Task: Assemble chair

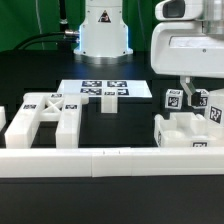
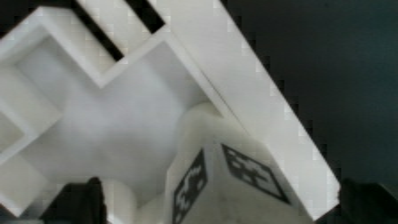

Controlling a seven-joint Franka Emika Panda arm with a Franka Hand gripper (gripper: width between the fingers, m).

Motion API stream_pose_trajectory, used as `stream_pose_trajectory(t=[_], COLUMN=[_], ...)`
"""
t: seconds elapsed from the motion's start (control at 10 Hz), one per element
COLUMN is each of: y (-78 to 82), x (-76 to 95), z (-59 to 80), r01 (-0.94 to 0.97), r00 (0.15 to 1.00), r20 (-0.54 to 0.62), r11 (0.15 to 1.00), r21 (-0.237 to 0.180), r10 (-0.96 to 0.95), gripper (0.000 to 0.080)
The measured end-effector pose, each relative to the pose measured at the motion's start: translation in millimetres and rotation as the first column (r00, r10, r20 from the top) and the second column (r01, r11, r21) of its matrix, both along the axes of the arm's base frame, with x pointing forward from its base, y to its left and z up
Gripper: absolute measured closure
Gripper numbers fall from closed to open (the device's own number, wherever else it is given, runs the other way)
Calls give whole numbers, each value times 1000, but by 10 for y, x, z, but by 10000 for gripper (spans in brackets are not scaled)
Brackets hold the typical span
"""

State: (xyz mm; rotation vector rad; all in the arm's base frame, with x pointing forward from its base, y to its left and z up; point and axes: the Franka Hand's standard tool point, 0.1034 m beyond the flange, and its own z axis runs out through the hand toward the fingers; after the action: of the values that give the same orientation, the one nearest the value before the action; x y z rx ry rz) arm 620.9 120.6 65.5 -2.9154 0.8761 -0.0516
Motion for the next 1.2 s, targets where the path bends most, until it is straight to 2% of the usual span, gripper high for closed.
stream_pose_trajectory(t=[0.4,0.6,0.8,1.0,1.2], y=[25,32,28,-11,-21], x=[19,48,67,75,75], z=[30,69,82,82,77], r01=[-320,-499,-590,-709,-724], r00=[947,866,805,700,685], r20=[24,21,23,20,18], r11=[947,865,804,699,684], r21=[-24,-54,-72,-90,-94], r10=[320,500,593,714,728], gripper=[150,150,150,150,179])
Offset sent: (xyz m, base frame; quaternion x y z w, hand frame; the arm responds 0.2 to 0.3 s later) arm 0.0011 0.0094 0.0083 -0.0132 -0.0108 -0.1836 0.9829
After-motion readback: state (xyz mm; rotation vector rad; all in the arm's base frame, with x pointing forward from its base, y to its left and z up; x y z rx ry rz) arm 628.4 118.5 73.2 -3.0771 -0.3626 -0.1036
